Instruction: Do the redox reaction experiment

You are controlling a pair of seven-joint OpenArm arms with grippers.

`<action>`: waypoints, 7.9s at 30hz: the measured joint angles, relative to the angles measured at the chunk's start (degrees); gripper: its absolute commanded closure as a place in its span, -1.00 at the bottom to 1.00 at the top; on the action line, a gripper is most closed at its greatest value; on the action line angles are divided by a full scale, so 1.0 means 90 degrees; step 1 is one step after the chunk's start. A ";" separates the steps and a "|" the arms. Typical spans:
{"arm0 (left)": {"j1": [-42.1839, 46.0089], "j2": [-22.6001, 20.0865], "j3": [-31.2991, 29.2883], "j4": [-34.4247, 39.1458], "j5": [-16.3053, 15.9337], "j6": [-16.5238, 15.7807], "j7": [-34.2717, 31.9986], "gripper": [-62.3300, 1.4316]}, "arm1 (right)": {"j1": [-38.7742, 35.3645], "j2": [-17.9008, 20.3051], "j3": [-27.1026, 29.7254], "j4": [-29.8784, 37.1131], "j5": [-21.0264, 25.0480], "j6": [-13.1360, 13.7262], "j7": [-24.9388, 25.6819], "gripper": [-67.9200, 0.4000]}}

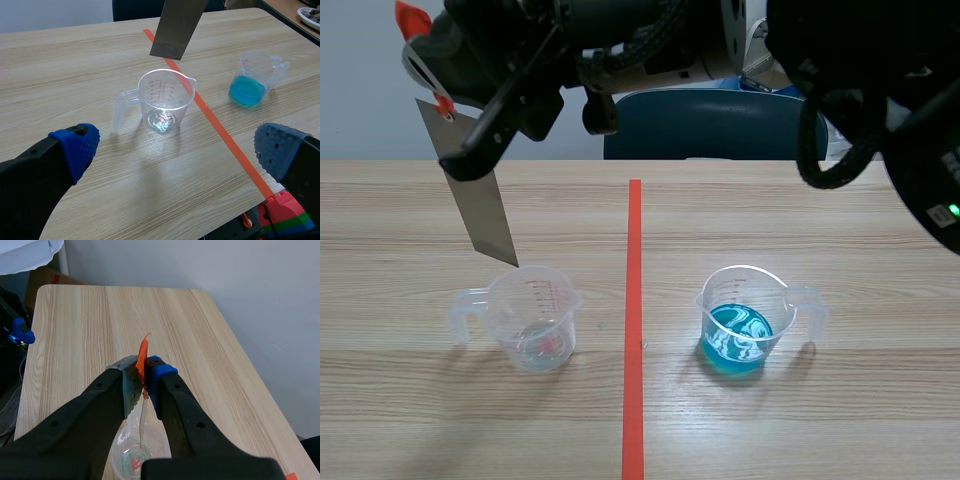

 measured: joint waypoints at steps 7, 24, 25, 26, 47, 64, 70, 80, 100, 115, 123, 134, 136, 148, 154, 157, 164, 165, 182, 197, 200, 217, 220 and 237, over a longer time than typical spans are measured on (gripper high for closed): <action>0.0000 0.0000 0.0000 0.0000 0.0000 0.0000 0.0000 -1.00 | 0.0000 0.0000 0.0000 0.0000 0.0000 0.0000 0.0000 0.97; 0.0000 0.0000 0.0000 0.0000 0.0000 0.0000 0.0027 -1.00 | 0.0000 0.0000 0.0000 0.0000 0.0000 0.0000 0.0002 0.98; 0.0000 0.0000 0.0000 0.0000 0.0000 0.0000 0.0027 -1.00 | 0.0000 0.0000 0.0000 0.0000 0.0000 0.0000 0.0002 0.98; 0.0000 0.0000 0.0000 0.0000 0.0000 0.0000 0.0027 -1.00 | 0.0000 0.0000 0.0000 0.0000 0.0000 0.0000 0.0002 0.98; 0.0000 0.0000 0.0000 0.0000 0.0000 0.0002 0.0146 -1.00 | 0.0000 0.0000 0.0000 0.0000 0.0000 0.0000 0.0002 0.98; 0.0000 0.0000 0.0000 0.0000 0.0000 0.0002 0.0146 -1.00 | 0.0000 0.0000 0.0000 0.0000 0.0000 0.0000 0.0002 0.98; 0.0000 0.0000 0.0000 0.0000 0.0000 0.0002 0.0146 -1.00 | 0.0000 0.0000 0.0000 0.0000 0.0000 0.0000 0.0002 0.98; 0.0000 0.0000 0.0000 0.0000 0.0000 0.0002 0.0146 -1.00 | 0.0000 0.0000 0.0000 0.0000 0.0000 0.0000 0.0002 0.98; 0.0000 0.0000 0.0000 0.0000 0.0000 0.0002 0.0146 -1.00 | 0.0000 0.0000 0.0000 0.0000 0.0000 0.0000 0.0002 0.98; 0.0000 0.0000 0.0000 0.0000 0.0000 0.0002 0.0146 -1.00 | 0.0000 0.0000 0.0000 0.0000 0.0000 0.0000 0.0002 0.98; 0.0000 0.0000 0.0000 0.0000 0.0000 0.0002 0.0146 -1.00 | 0.0000 0.0000 0.0000 0.0000 0.0000 0.0000 0.0002 0.98; 0.0000 0.0000 0.0000 0.0000 0.0000 0.0002 0.0146 -1.00 | 0.0000 0.0554 0.0000 0.0199 0.0019 0.0000 0.0010 0.97; 0.0000 0.0000 0.0000 0.0000 0.0000 0.0002 0.0146 -1.00 | 0.0000 0.0857 0.0000 0.0437 0.0019 0.0000 0.0049 0.97; 0.0000 0.0000 0.0000 0.0000 0.0000 0.0002 0.0146 -1.00 | 0.0000 0.2844 0.0002 0.1401 0.0452 -0.0614 0.0629 0.98; 0.0000 0.0000 0.0000 0.0000 0.0002 0.0002 0.0146 -1.00 | -0.0180 0.3874 0.0491 0.1411 0.0981 -0.0619 0.1282 0.98; 0.0000 0.0002 0.0000 0.0000 0.0002 0.0002 0.0146 -1.00 | -0.0614 0.4216 0.0996 0.1411 0.0988 -0.0619 0.1404 0.98; 0.0000 0.0000 0.0000 0.0000 0.0002 0.0002 0.0146 -1.00 | -0.1889 0.4418 0.2261 0.1406 0.0974 -0.0355 0.1520 0.98; 0.0000 0.0000 0.0000 0.0000 0.0002 0.0002 0.0146 -1.00 | -0.2052 0.4435 0.2453 0.1406 0.0971 -0.0330 0.1518 0.98; 0.0000 0.0000 0.0000 0.0000 0.0002 0.0002 0.0146 -1.00 | -0.3946 0.4442 0.4680 0.1404 0.0957 0.0821 0.1462 0.98; 0.0000 0.0000 0.0000 0.0000 0.0002 0.0002 0.0146 -1.00 | -0.3949 0.4442 0.4668 0.1387 0.0923 0.0962 0.1472 0.98; 0.0000 0.0000 0.0000 0.0000 0.0002 0.0002 0.0146 -1.00 | -0.3949 0.4439 0.4668 0.1387 0.0923 0.0962 0.1472 0.98; 0.0000 0.0000 0.0000 0.0000 0.0002 0.0002 0.0146 -1.00 | -0.3949 0.4439 0.4668 0.1387 0.0923 0.0962 0.1472 0.98; 0.0000 0.0000 0.0000 0.0000 0.0002 0.0002 0.0146 -1.00 | -0.3949 0.4439 0.4668 0.1387 0.0923 0.0962 0.1472 0.98; 0.0000 0.0000 0.0000 0.0000 0.0002 0.0002 0.0146 -1.00 | -0.3949 0.4439 0.4668 0.1387 0.0923 0.0962 0.1472 0.98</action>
